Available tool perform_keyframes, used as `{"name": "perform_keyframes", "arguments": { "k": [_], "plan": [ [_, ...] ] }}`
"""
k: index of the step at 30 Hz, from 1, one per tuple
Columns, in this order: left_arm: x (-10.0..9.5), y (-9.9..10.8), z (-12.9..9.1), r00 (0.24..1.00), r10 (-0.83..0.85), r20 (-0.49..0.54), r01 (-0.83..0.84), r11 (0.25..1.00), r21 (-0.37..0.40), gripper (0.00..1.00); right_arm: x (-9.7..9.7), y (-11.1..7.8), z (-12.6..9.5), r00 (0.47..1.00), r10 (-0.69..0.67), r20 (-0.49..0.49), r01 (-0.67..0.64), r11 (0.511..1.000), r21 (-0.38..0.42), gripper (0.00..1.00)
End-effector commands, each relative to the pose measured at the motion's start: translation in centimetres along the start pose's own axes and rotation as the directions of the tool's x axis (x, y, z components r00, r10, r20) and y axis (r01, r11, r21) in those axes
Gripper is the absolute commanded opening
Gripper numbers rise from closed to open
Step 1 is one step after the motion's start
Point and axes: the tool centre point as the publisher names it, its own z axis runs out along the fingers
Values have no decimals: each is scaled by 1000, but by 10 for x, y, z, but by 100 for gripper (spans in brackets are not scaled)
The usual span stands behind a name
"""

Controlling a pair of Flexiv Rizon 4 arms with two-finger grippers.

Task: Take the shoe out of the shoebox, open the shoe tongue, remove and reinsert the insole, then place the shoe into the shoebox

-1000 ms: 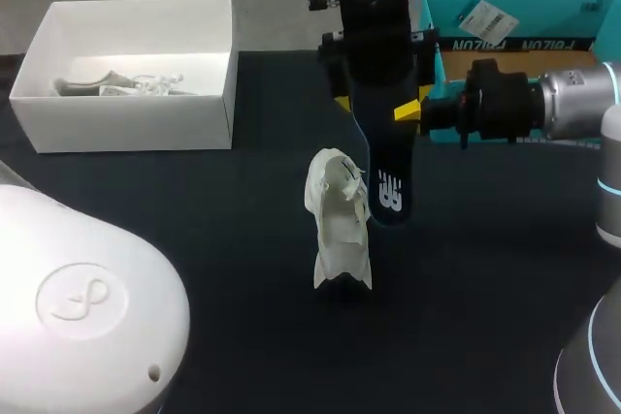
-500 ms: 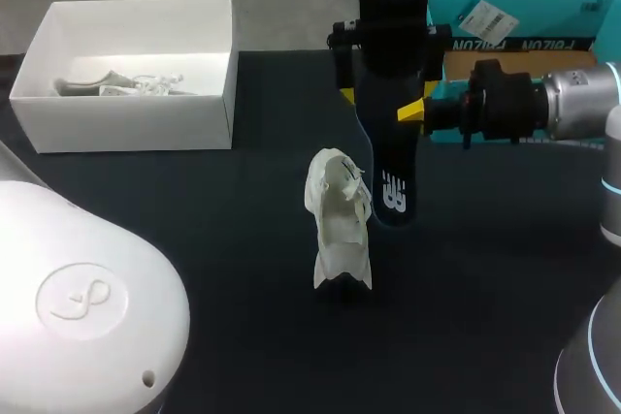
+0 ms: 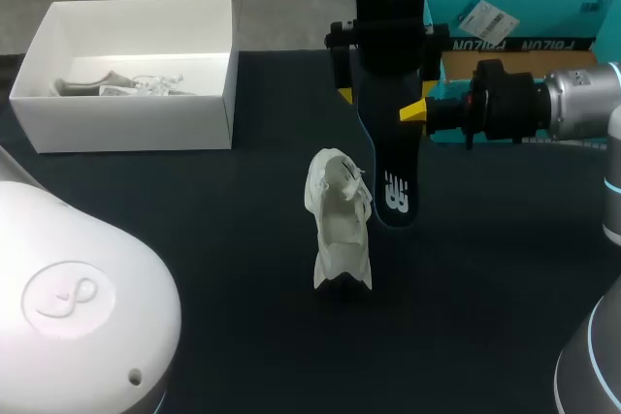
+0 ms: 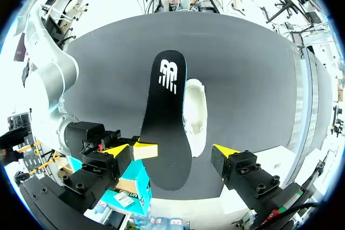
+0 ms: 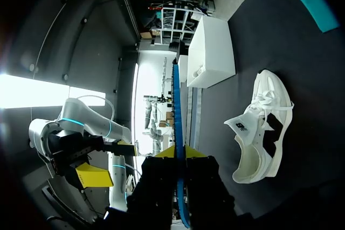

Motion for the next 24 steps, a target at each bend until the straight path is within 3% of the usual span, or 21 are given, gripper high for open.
{"name": "perform_keyframes", "arguments": {
  "k": [1,19,24],
  "plan": [
    [1,0,1,1000,0,2,0,1000,-2,100,0,0,1,1000,2,1,-2,1000,2,0],
    [1,0,1,1000,0,2,0,1000,-2,100,-1,0,2,1000,-8,-10,8,1000,-13,0],
    [6,2,-4,991,-21,132,9,996,94,100,0,2,0,1000,-12,-9,12,1000,-16,0]
  ]
}}
